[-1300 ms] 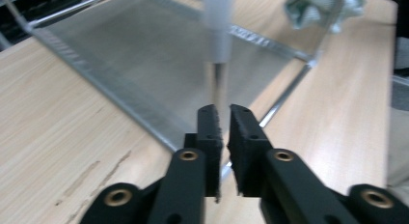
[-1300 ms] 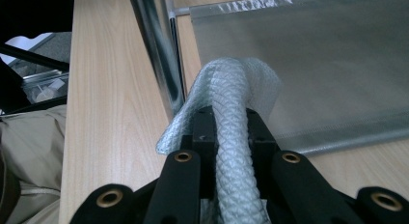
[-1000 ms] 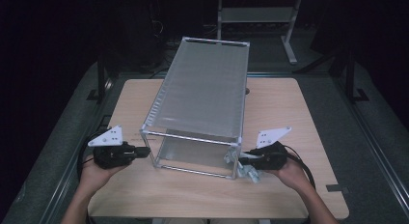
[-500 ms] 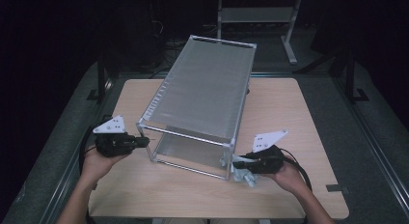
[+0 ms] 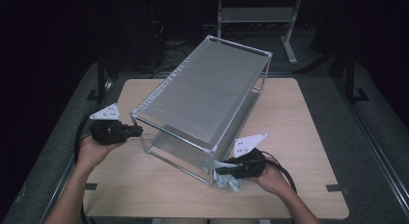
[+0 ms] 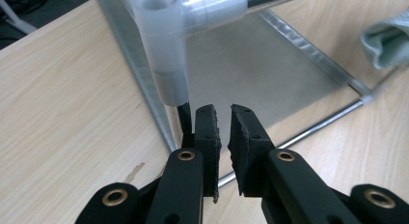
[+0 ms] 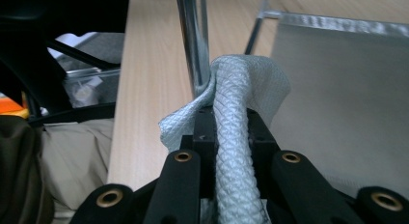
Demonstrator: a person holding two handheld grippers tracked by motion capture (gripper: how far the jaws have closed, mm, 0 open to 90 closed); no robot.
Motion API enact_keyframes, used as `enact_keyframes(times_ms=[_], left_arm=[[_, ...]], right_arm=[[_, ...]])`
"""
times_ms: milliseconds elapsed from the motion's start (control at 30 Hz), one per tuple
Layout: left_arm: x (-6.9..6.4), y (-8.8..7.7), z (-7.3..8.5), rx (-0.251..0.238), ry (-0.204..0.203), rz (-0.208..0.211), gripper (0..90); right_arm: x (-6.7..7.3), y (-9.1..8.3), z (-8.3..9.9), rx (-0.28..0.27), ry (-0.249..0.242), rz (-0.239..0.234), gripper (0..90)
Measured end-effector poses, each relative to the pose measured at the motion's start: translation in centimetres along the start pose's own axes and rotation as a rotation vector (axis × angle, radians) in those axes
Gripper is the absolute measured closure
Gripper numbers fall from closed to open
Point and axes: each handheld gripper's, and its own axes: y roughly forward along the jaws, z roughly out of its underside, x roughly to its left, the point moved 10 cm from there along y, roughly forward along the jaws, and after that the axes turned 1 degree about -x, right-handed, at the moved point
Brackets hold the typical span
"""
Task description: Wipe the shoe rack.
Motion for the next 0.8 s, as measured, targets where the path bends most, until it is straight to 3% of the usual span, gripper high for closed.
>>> enact_keyframes(times_ms=[167, 300, 433, 767, 800], left_arm=[[0.1, -0.5, 0.0, -0.024, -0.005, 0.000, 80.1], [-0.9, -0.6, -0.1, -0.036, 0.019, 0.012, 79.3], [-2.5, -0.7, -0.3, -0.041, 0.051, 0.031, 78.0], [-7.9, 0.4, -1.0, -0.061, 0.130, 0.135, 77.2], [-7.9, 0.4, -1.0, -0.061, 0.130, 0.135, 76.9]], right_arm=[[1.0, 1.2, -0.6, -0.003, -0.020, -0.041, 78.9], [0.6, 1.0, -0.5, 0.001, -0.011, -0.033, 78.9], [-0.1, -0.1, -0.2, -0.003, 0.012, -0.009, 78.9], [-1.9, -4.4, 0.0, -0.006, 0.036, 0.043, 78.9], [-2.1, -4.8, -0.1, -0.007, 0.036, 0.048, 78.9]])
